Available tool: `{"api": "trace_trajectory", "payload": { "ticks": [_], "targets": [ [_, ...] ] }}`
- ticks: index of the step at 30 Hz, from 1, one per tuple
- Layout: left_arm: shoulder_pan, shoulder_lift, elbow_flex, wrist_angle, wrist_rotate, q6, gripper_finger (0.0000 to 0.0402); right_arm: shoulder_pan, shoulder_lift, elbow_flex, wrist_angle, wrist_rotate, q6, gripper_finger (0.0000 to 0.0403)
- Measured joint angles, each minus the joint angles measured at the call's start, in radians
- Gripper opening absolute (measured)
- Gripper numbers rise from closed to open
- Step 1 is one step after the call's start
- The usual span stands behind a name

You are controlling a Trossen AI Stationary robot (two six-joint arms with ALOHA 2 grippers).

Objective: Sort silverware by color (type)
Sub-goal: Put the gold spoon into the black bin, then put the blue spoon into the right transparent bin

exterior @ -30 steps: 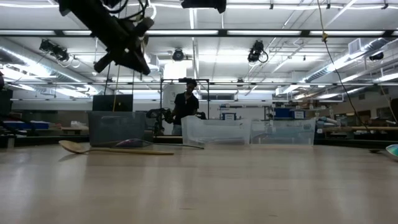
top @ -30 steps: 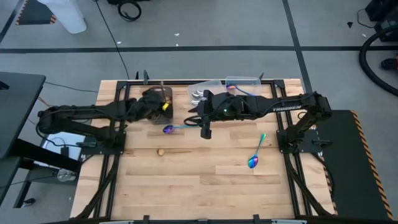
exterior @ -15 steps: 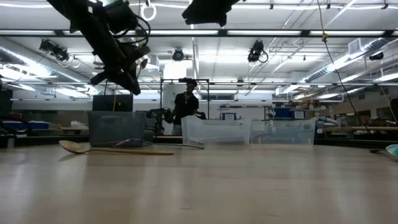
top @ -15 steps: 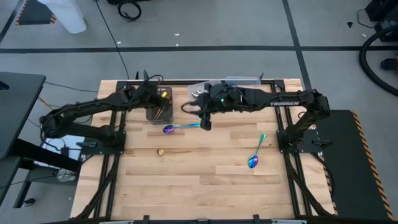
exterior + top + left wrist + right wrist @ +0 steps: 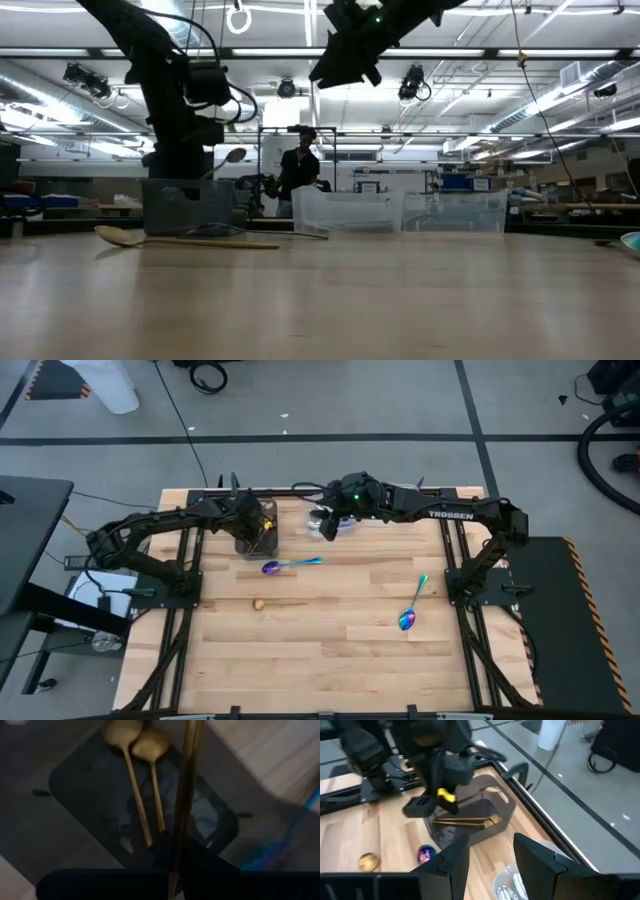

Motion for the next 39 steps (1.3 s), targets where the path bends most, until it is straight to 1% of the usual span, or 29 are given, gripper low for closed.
{"api": "trace_trajectory", "payload": {
  "ticks": [5, 12, 14, 21, 26, 29, 31, 36, 39],
  "targets": [
    [0.0, 0.06, 0.0, 0.01, 0.0, 0.056, 0.0023, -0.02, 0.0, 0.0, 0.006, 0.0, 0.016, 0.0162],
    [0.02, 0.178, 0.001, 0.021, 0.003, 0.064, 0.0023, -0.019, 0.0, 0.0, 0.009, -0.001, 0.017, 0.0162],
    [0.03, 0.194, 0.006, 0.024, 0.004, 0.06, 0.0023, -0.012, 0.0, 0.0, 0.009, -0.005, 0.022, 0.0162],
    [0.059, 0.205, 0.005, 0.03, 0.013, 0.039, 0.004, 0.013, 0.0, 0.0, 0.007, -0.008, 0.042, 0.0162],
    [0.067, 0.206, 0.004, 0.022, 0.034, -0.031, 0.0025, 0.022, 0.0, 0.0, 0.007, -0.008, 0.043, 0.0162],
    [0.067, 0.207, 0.013, 0.014, 0.037, -0.054, 0.0025, 0.024, 0.0, 0.0, 0.006, -0.008, 0.043, 0.0162],
    [0.067, 0.209, 0.025, 0.007, 0.037, -0.058, 0.0037, 0.024, 0.0, 0.0, 0.006, -0.008, 0.043, 0.0162],
    [0.066, 0.213, 0.069, -0.032, 0.038, -0.088, 0.0102, 0.024, 0.0, 0.0, 0.005, -0.008, 0.043, 0.0162],
    [0.066, 0.213, 0.107, -0.06, 0.038, -0.083, 0.0133, 0.024, 0.0, 0.0, 0.0, -0.008, 0.043, 0.0162]
  ]
}}
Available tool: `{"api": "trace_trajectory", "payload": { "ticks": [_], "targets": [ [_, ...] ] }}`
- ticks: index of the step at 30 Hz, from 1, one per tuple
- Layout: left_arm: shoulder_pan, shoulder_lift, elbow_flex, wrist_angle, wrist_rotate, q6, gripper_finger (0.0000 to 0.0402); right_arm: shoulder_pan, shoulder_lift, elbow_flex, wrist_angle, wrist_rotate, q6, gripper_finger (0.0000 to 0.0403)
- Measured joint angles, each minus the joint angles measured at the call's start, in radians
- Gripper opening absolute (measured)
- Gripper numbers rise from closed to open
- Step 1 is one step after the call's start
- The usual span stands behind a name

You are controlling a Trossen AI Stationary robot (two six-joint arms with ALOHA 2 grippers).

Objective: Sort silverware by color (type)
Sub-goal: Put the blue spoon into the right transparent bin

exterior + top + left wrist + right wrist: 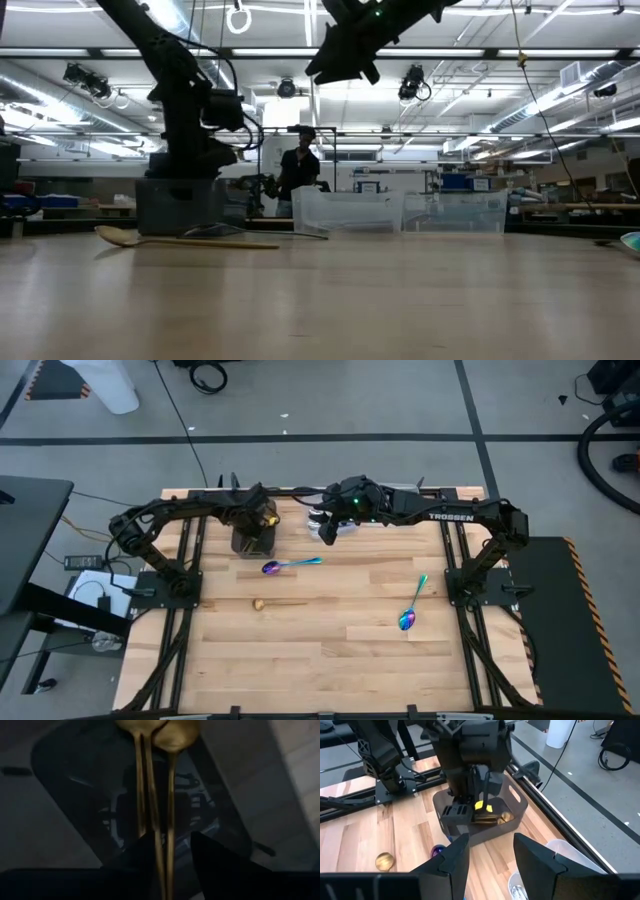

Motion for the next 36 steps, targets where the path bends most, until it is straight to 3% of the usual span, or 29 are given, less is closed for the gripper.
{"api": "trace_trajectory", "payload": {
  "ticks": [4, 13, 27, 31, 36],
  "targets": [
    [-0.002, -0.001, 0.061, -0.029, 0.0, 0.012, 0.0154, 0.0, 0.0, 0.0, -0.021, 0.0, -0.001, 0.0162],
    [-0.046, -0.002, 0.213, -0.064, -0.011, 0.064, 0.0157, -0.002, -0.002, 0.0, -0.119, 0.0, -0.038, 0.0162],
    [-0.268, -0.003, 0.308, -0.014, 0.003, 0.141, 0.0157, -0.041, -0.002, 0.0, -0.416, -0.005, -0.126, 0.016],
    [-0.323, -0.003, 0.308, -0.011, -0.002, 0.075, 0.0157, -0.052, -0.002, 0.001, -0.458, -0.079, -0.163, 0.016],
    [-0.382, -0.003, 0.308, -0.012, -0.008, -0.111, 0.0157, -0.056, -0.003, -0.05, -0.432, -0.206, -0.177, 0.016]
  ]
}}
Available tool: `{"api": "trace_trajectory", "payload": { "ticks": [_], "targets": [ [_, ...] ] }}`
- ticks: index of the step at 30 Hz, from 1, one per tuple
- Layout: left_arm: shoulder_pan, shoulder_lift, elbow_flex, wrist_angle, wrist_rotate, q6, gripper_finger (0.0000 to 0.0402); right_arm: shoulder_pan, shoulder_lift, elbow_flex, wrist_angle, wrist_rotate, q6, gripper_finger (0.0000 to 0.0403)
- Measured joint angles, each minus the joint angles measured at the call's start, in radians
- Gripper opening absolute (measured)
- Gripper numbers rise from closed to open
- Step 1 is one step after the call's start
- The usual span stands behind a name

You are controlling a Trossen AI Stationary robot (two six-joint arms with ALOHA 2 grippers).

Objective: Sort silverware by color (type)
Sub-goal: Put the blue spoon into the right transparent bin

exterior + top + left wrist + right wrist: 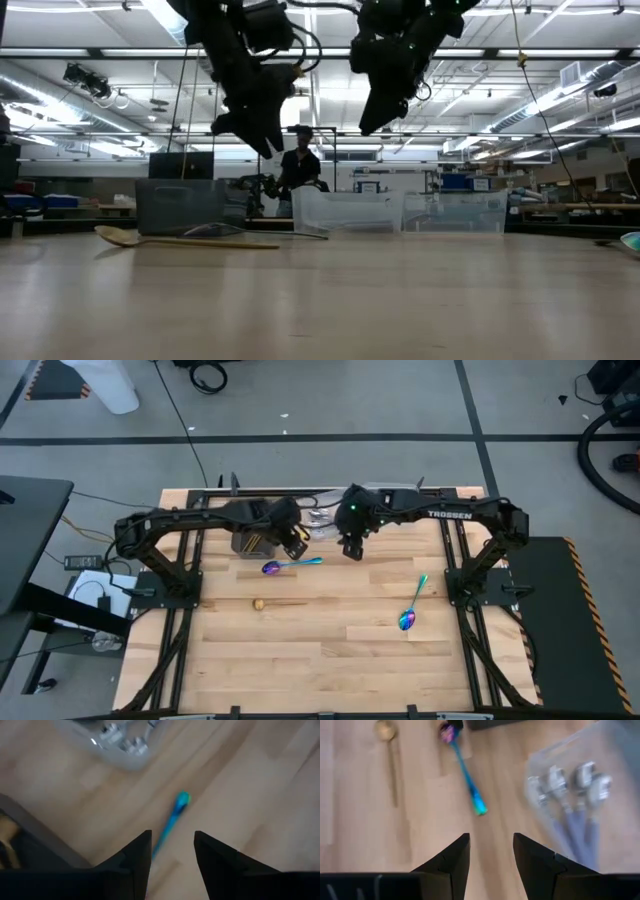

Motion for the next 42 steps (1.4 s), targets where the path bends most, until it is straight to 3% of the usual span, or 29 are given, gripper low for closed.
{"api": "trace_trajectory", "payload": {
  "ticks": [7, 14, 23, 32, 42],
  "targets": [
    [-0.106, 0.0, 0.0, 0.025, 0.016, -0.338, 0.0157, 0.016, 0.001, -0.121, 0.029, -0.082, 0.0, 0.016],
    [-0.221, 0.0, 0.0, 0.168, 0.012, -0.36, 0.0157, 0.072, 0.001, -0.225, 0.035, -0.085, 0.021, 0.016],
    [-0.353, -0.001, 0.0, 0.127, 0.03, -0.541, 0.0157, 0.167, 0.001, -0.287, 0.004, -0.083, 0.087, 0.016],
    [-0.565, -0.001, 0.001, 0.116, 0.013, -0.716, 0.0157, 0.237, 0.0, -0.296, -0.333, -0.043, 0.081, 0.016],
    [-0.742, -0.001, 0.001, 0.137, -0.173, -0.888, 0.0157, 0.278, 0.0, -0.296, -0.545, -0.028, 0.032, 0.016]
  ]
}}
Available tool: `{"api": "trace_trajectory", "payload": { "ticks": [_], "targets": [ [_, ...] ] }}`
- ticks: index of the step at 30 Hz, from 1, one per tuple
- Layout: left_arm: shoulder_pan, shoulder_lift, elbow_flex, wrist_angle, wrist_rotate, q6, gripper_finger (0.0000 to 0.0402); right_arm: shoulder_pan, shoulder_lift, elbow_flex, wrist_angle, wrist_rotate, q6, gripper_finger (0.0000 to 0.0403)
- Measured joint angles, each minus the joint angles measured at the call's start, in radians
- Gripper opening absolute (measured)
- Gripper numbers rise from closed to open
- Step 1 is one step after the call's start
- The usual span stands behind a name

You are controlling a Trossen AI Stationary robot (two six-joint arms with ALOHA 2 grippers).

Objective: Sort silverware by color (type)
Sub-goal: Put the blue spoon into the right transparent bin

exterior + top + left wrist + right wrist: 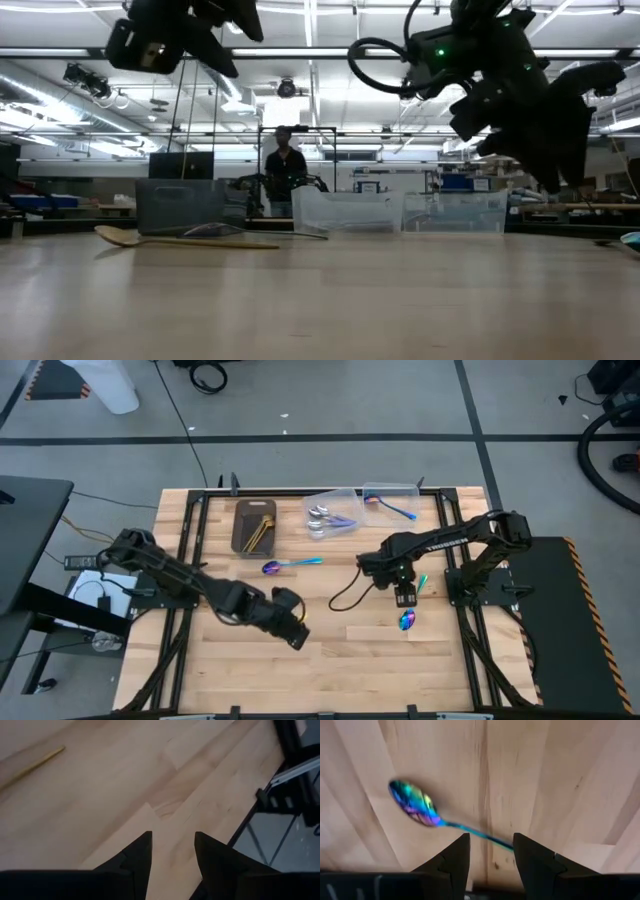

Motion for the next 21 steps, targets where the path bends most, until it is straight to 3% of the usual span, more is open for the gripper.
{"api": "trace_trajectory", "payload": {
  "ticks": [10, 21],
  "targets": [
    [-0.12, 0.0, 0.0, 0.031, -0.113, -0.047, 0.0157, 0.092, 0.0, -0.005, -0.034, 0.03, -0.17, 0.016],
    [-0.225, 0.0, 0.0, 0.031, -0.231, -0.047, 0.0157, 0.254, 0.0, -0.154, 0.03, 0.084, -0.278, 0.0173]
  ]
}}
